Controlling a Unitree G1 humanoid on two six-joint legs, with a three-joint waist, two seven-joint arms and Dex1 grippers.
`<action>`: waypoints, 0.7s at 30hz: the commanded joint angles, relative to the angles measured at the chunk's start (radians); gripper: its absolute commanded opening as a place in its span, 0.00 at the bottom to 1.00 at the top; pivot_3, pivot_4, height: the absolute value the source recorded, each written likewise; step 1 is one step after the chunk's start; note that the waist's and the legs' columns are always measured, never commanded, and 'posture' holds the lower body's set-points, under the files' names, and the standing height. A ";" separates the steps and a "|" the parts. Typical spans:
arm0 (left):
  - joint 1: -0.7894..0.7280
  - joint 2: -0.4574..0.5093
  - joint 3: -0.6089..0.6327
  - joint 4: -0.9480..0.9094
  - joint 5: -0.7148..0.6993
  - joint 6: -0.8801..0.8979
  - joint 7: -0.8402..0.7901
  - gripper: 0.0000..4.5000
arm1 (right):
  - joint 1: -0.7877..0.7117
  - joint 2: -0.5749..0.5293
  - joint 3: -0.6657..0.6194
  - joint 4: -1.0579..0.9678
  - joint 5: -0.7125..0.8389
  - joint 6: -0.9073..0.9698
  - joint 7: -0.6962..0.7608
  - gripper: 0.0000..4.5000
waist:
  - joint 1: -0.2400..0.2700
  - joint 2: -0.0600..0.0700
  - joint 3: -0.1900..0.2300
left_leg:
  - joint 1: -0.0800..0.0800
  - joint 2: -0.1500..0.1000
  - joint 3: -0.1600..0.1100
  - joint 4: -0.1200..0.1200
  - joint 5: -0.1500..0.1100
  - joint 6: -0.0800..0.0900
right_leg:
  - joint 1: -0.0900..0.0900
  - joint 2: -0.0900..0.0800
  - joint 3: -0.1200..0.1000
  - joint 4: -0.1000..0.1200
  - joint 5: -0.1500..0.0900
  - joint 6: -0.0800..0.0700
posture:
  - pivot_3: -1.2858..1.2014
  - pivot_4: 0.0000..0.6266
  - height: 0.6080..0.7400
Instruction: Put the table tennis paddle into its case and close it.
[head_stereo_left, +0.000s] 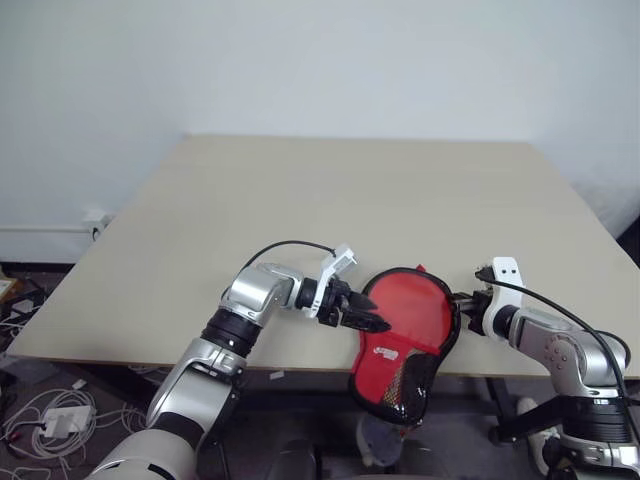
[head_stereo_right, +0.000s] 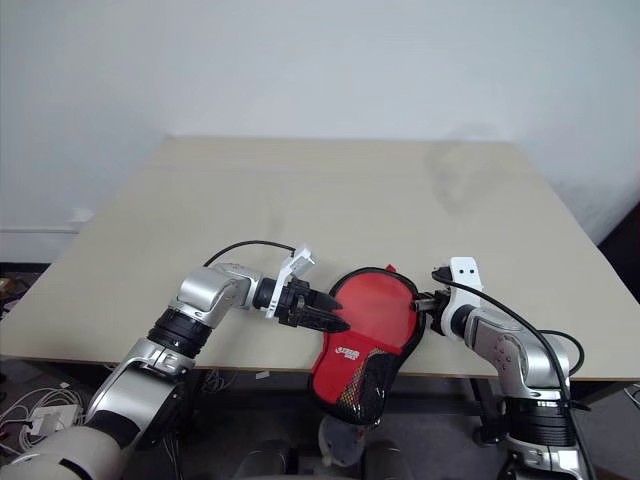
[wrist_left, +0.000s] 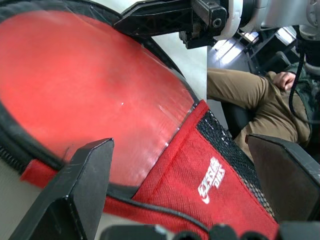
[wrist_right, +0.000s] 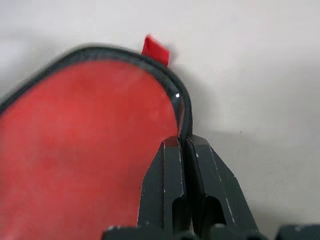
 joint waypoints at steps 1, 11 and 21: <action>-0.004 0.004 0.014 -0.032 -0.020 0.003 0.002 1.00 | -0.085 0.061 -0.093 -0.004 -0.005 -0.100 -0.095 0.01 | -0.001 0.001 0.002 | 0.000 0.000 0.001 0.000 0.001 0.000 | -0.001 0.000 0.001 0.001 0.000 0.000 | 0.52 0.00 1.00; 0.023 0.026 0.024 -0.090 -0.067 0.055 -0.006 1.00 | -0.332 0.149 -0.260 0.138 -0.058 -0.309 -0.380 0.01 | 0.003 0.005 0.006 | -0.003 0.000 0.002 -0.002 0.005 0.001 | -0.006 0.001 0.005 0.003 0.002 0.000 | 0.52 0.00 1.00; 0.046 0.031 0.029 -0.122 -0.100 0.080 0.019 1.00 | -0.404 0.138 -0.209 0.375 -0.129 -0.397 -0.390 0.01 | -0.021 0.007 0.007 | -0.001 0.000 0.004 -0.004 0.006 0.002 | -0.006 0.002 0.008 0.004 0.002 -0.001 | 0.52 0.00 1.00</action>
